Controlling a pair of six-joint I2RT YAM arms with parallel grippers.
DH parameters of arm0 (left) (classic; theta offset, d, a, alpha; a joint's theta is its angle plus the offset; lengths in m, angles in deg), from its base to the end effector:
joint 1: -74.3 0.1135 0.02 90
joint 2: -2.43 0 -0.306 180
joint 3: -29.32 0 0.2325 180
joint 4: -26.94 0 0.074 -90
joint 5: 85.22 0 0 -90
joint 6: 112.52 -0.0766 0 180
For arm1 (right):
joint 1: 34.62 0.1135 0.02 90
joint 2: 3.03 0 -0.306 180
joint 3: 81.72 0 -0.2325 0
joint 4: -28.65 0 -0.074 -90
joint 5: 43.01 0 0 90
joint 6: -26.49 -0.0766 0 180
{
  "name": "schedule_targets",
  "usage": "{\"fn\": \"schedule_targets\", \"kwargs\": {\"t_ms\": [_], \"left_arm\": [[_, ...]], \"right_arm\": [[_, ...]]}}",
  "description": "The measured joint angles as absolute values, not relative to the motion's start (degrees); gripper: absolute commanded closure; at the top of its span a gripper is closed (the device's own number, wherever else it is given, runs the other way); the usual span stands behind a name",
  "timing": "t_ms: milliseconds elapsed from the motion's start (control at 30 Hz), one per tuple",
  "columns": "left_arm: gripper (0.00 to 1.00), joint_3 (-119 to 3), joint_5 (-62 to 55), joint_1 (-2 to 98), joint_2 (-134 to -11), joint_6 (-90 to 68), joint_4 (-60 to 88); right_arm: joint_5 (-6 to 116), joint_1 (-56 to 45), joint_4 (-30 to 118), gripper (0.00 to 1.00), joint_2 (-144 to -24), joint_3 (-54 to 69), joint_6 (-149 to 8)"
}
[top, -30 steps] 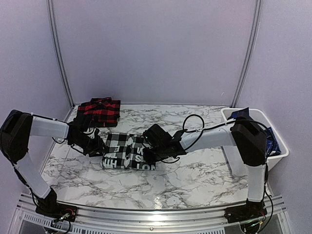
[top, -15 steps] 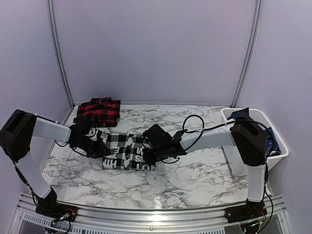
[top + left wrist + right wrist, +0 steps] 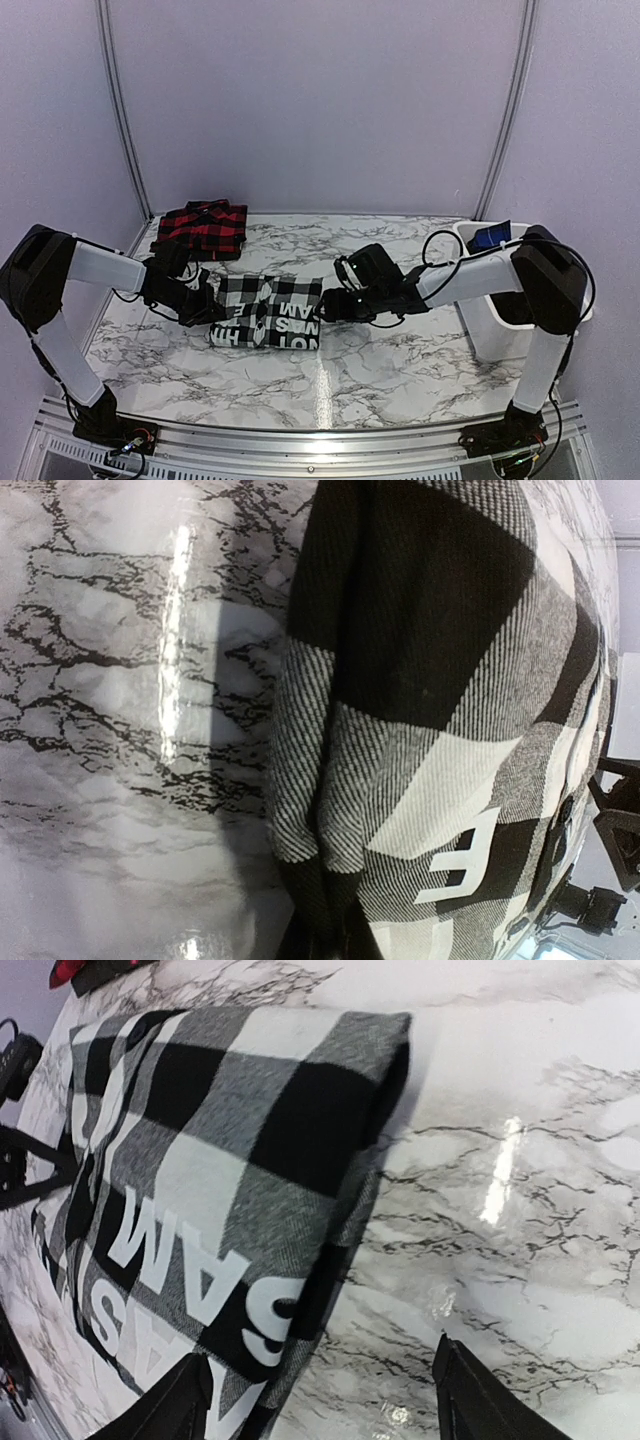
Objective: Fold and stack the long sleeve shirts
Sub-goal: Pick up the square-folded shirt from the center of the board.
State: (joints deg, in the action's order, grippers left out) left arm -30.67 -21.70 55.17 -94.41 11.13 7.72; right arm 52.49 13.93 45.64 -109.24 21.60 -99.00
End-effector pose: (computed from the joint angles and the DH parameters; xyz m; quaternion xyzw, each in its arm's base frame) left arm 0.2931 -0.1378 0.1596 -0.0514 0.9320 -0.3225 0.1571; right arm 0.2666 0.3130 0.1837 -0.1232 0.9198 0.2808 0.2450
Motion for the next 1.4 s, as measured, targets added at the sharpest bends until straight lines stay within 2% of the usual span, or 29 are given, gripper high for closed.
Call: {"fn": "schedule_targets", "kwargs": {"t_ms": [267, 567, 833, 1133, 1200, 1267, 1400], "left_arm": [[1.0, -30.67, -21.74, 55.17, -94.41, 11.15, 7.74], [1.0, -30.67, -22.01, 55.17, -94.67, 11.15, 7.91], [1.0, -30.67, -22.03, 55.1, -94.69, 11.39, 7.96], [1.0, -30.67, -21.94, 54.95, -94.58, 11.59, 7.91], [1.0, -30.67, -21.94, 54.77, -94.61, 11.59, 7.91], [0.92, -30.67, -21.83, 54.47, -94.58, 11.59, 7.91], [0.66, -30.67, -21.53, 53.88, -94.58, 12.11, 7.82]], "right_arm": [[60.71, 11.44, 36.29, 0.27, -111.69, 23.41, -102.54], [65.36, 11.05, 26.8, 0.36, -117.17, 23.5, -107.39], [66.52, 11.05, 22.54, 0.59, -119.07, 23.96, -110.47], [67.11, 10.98, 20.79, 0.99, -119.12, 25.14, -112.05], [67.48, 10.94, 20.27, 1.0, -119.14, 25.14, -112.39], [67.57, 10.94, 20.13, 1.0, -119.12, 25.14, -112.59], [67.53, 10.83, 20.55, 1.0, -119.12, 25.09, -112.5]]}}
